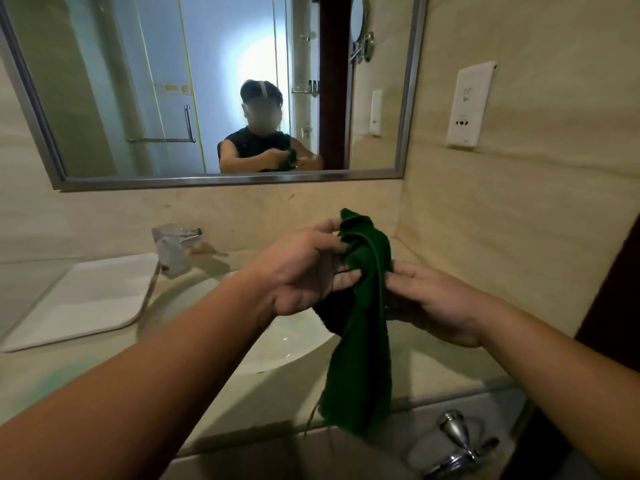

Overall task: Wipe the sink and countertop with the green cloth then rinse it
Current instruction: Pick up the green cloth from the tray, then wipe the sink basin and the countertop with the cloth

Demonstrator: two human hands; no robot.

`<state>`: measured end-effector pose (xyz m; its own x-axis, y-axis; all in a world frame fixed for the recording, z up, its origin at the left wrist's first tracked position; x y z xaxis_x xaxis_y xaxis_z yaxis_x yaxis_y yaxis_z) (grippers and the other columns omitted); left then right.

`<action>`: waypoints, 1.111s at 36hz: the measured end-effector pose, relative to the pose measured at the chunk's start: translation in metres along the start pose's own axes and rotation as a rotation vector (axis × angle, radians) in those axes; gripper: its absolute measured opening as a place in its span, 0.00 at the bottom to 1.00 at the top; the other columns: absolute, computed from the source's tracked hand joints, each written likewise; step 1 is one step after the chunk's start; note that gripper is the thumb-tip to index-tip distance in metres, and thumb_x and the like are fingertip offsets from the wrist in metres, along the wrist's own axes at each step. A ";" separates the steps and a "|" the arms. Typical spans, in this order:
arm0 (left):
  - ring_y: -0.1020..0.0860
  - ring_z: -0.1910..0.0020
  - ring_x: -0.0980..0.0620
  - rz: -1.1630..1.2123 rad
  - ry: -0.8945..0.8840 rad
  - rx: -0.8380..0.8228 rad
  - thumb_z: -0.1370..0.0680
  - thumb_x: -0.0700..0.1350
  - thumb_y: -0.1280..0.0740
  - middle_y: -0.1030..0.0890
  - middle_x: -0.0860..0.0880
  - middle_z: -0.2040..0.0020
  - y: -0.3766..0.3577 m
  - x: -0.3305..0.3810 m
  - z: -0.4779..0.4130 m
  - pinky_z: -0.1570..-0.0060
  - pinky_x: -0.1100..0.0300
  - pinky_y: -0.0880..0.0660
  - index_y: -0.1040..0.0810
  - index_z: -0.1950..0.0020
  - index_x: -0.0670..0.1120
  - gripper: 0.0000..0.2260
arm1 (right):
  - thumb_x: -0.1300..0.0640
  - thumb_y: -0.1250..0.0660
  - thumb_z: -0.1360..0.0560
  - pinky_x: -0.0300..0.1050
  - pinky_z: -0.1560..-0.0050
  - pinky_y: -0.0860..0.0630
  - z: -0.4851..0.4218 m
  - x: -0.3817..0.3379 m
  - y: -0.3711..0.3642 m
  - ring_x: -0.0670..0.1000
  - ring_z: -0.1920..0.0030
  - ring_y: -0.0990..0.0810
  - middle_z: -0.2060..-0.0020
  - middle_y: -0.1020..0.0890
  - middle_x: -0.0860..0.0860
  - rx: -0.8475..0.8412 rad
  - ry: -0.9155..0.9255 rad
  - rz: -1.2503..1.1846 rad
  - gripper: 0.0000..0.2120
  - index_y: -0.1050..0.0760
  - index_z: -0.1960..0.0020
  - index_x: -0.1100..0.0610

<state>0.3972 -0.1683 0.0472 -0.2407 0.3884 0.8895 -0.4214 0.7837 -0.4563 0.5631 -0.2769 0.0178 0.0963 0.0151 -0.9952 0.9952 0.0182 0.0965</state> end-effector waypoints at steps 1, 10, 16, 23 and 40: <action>0.15 0.52 0.47 0.007 0.008 -0.005 0.17 0.32 0.44 0.17 0.39 0.42 -0.001 -0.003 -0.002 0.57 0.60 0.18 0.24 0.29 0.45 0.19 | 0.52 0.33 0.21 0.48 0.41 0.20 0.002 0.005 0.001 0.55 0.39 0.16 0.38 0.15 0.56 -0.008 0.003 -0.051 0.19 0.22 0.32 0.54; 0.21 0.56 0.45 -0.486 0.014 0.287 0.19 0.38 0.32 0.18 0.32 0.47 0.011 -0.024 -0.024 0.54 0.54 0.26 0.24 0.33 0.38 0.15 | 0.62 0.30 0.20 0.56 0.41 0.19 0.008 0.012 0.030 0.63 0.43 0.14 0.45 0.13 0.61 0.160 -0.037 0.174 0.13 0.17 0.37 0.58; 0.16 0.56 0.50 -1.124 0.114 0.317 0.21 0.50 0.25 0.15 0.46 0.48 0.031 -0.049 -0.026 0.54 0.51 0.19 0.22 0.37 0.49 0.15 | 0.50 0.31 0.19 0.54 0.53 0.19 0.026 -0.007 0.082 0.57 0.56 0.13 0.59 0.12 0.54 0.424 -0.112 0.684 0.09 0.14 0.50 0.54; 0.22 0.34 0.47 -1.812 0.165 0.125 0.22 0.69 0.33 0.27 0.51 0.26 0.039 -0.103 -0.014 0.34 0.50 0.24 0.33 0.21 0.54 0.34 | 0.45 0.36 0.19 0.50 0.57 0.20 0.028 0.013 0.126 0.56 0.55 0.21 0.46 0.18 0.58 0.651 -0.310 1.276 0.26 0.33 0.26 0.58; 0.22 0.44 0.48 -1.941 0.250 0.115 0.28 0.82 0.48 0.23 0.49 0.37 0.074 -0.131 0.026 0.41 0.52 0.23 0.32 0.31 0.51 0.41 | 0.44 0.52 0.13 0.41 0.21 0.58 0.009 0.143 0.119 0.52 0.16 0.54 0.15 0.55 0.54 0.321 -0.404 1.269 0.31 0.57 0.15 0.55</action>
<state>0.3748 -0.1743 -0.1039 0.6449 -0.7596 0.0845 0.0326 0.1379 0.9899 0.6960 -0.2820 -0.1133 0.8808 -0.4433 -0.1665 0.1758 -0.0203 0.9842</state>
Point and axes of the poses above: each hand's wrist, its own z-axis away from the middle knuckle, its own y-axis out of the back of the hand, x = y × z, the point moved 2 cm from there along -z, towards the middle knuckle
